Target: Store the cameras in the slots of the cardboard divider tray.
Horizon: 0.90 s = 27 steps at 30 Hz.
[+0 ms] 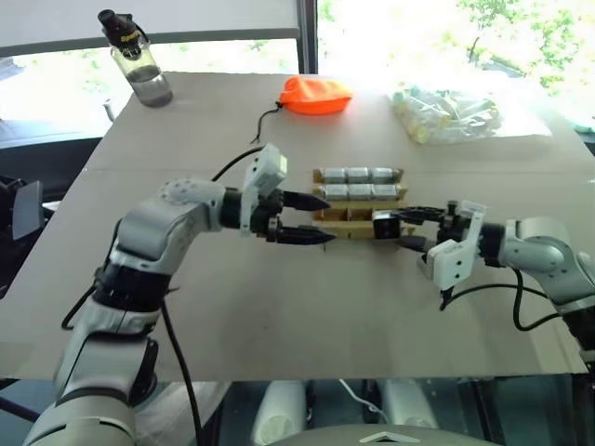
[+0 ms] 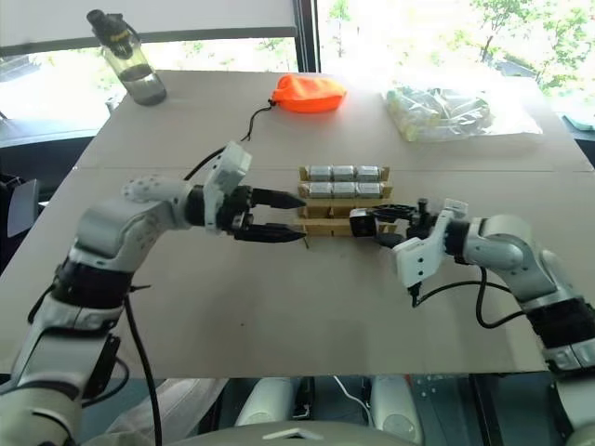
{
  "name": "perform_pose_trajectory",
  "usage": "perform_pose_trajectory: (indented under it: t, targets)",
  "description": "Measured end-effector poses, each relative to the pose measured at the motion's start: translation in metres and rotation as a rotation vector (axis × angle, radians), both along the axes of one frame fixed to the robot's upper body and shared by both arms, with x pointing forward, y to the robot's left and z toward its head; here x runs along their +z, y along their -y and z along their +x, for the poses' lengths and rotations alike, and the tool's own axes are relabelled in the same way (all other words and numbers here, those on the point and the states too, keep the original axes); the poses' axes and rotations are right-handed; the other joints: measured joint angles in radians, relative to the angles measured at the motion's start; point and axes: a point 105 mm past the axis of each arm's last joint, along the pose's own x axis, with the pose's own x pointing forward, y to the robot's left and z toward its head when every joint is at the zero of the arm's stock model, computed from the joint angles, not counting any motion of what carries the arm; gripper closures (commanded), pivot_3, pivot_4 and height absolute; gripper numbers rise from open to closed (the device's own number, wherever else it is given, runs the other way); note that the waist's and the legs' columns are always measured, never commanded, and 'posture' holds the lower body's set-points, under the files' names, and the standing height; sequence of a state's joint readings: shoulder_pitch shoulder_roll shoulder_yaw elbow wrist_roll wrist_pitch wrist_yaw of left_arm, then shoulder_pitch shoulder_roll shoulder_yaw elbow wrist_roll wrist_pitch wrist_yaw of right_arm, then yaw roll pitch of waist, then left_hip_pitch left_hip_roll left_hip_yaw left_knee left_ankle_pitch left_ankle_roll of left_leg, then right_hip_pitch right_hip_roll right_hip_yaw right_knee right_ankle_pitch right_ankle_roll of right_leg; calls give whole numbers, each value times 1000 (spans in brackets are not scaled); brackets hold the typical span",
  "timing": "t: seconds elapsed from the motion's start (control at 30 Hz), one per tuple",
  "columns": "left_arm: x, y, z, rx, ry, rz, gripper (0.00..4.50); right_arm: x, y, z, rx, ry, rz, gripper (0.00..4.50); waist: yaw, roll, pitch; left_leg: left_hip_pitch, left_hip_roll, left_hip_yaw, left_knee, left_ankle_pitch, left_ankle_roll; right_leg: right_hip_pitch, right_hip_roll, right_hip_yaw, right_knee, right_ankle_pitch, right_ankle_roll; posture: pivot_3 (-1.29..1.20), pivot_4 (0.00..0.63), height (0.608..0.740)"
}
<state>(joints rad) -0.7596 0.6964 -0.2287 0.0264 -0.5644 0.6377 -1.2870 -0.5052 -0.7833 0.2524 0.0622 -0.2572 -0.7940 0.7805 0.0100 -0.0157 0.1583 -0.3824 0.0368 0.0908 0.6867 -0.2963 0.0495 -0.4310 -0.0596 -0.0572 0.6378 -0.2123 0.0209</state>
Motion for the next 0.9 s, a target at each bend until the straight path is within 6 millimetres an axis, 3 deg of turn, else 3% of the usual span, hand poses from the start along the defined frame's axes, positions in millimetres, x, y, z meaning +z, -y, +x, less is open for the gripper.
perform_pose_trajectory:
  t: [0.37, 0.67, 0.77, 0.9]
  targets:
    - [-12, -2, 10, 2, -73, 39, 908, 14, -27, 5, 119, 58, -5, 2748, -3, 0, 0, 0, 1, 0, 1, 0, 0, 0, 0, 0, 1, 0, 0, 0, 150, 740]
    - [-12, 2, 13, -6, -93, 32, 908, 8, -43, 1, 149, 47, -9, 2748, -1, 0, 0, 0, 1, 0, 1, 0, 0, 0, -1, 0, 2, 0, 0, 0, 150, 740]
    - [-13, 3, 12, -15, -96, 34, 1722, 9, -45, 0, 149, 50, -6, 2748, -1, 0, 0, 0, 1, 0, 1, 0, 0, 0, -1, 0, 3, 0, 0, 0, 150, 740]
    - [-14, 4, 11, -28, -98, 37, 3668, 10, -45, 1, 142, 48, -6, 2748, -1, 0, 0, 0, 1, 0, 1, 0, 0, 0, -1, 0, 3, 0, 0, 0, 150, 740]
